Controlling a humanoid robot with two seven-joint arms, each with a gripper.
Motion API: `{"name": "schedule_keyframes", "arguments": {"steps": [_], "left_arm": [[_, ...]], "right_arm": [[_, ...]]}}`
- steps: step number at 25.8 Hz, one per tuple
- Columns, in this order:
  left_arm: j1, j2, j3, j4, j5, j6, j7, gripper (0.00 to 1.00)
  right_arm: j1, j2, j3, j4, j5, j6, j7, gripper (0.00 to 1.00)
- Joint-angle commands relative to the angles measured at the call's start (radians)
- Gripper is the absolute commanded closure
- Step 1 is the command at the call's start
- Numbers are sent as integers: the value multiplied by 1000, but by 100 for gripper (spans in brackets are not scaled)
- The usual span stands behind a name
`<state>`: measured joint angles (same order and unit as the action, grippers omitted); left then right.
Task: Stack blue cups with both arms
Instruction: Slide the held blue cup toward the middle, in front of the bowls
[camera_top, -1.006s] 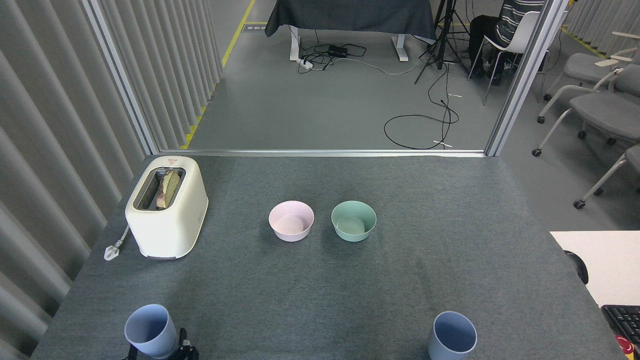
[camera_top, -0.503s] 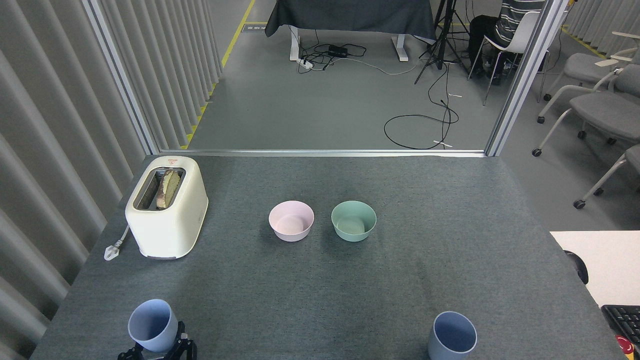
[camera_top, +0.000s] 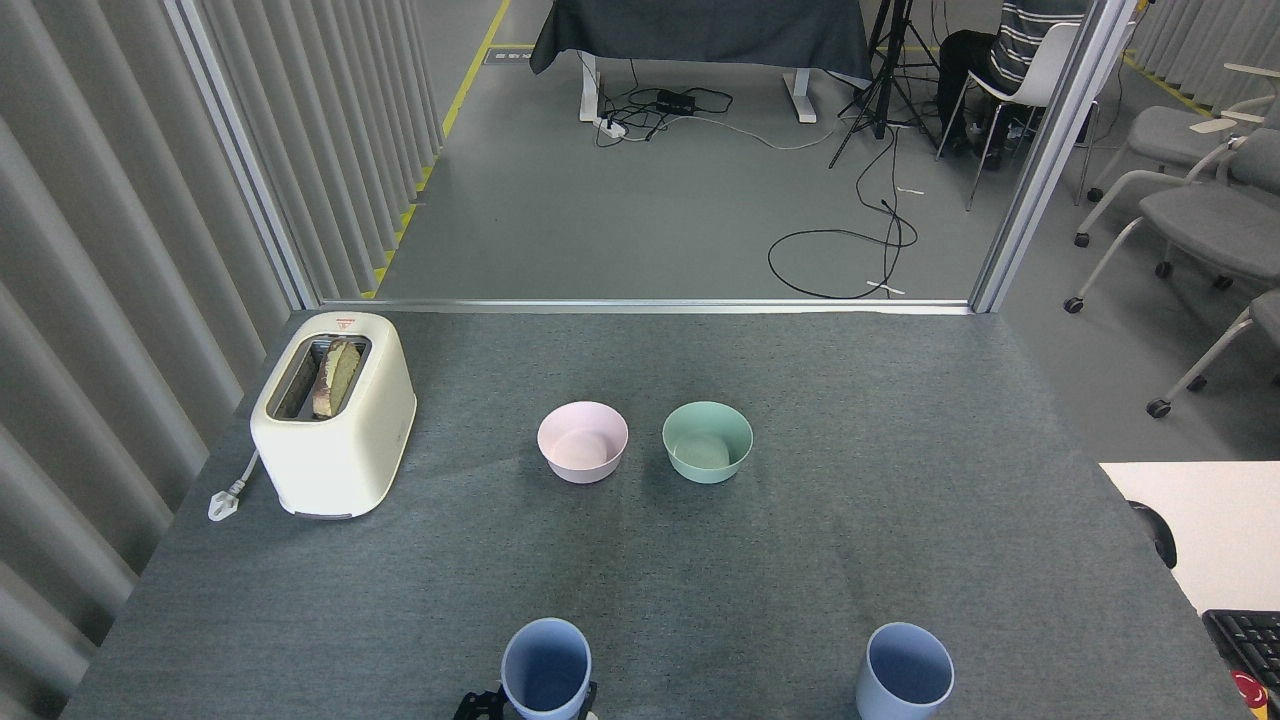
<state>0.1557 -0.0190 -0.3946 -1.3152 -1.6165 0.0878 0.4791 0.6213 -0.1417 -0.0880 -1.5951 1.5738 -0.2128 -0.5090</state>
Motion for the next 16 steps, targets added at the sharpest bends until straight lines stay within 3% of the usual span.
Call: {"name": "schedule_keyframes", "arguments": {"steps": [1, 16], "left_arm": [[-65, -62, -33, 108, -46, 3, -2, 47], [-171, -81, -38, 254, -34, 6, -4, 46]], "right_arm": [[2, 1, -1, 0, 0, 0, 0, 0], [2, 1, -1, 17, -1, 0, -17, 0]]}}
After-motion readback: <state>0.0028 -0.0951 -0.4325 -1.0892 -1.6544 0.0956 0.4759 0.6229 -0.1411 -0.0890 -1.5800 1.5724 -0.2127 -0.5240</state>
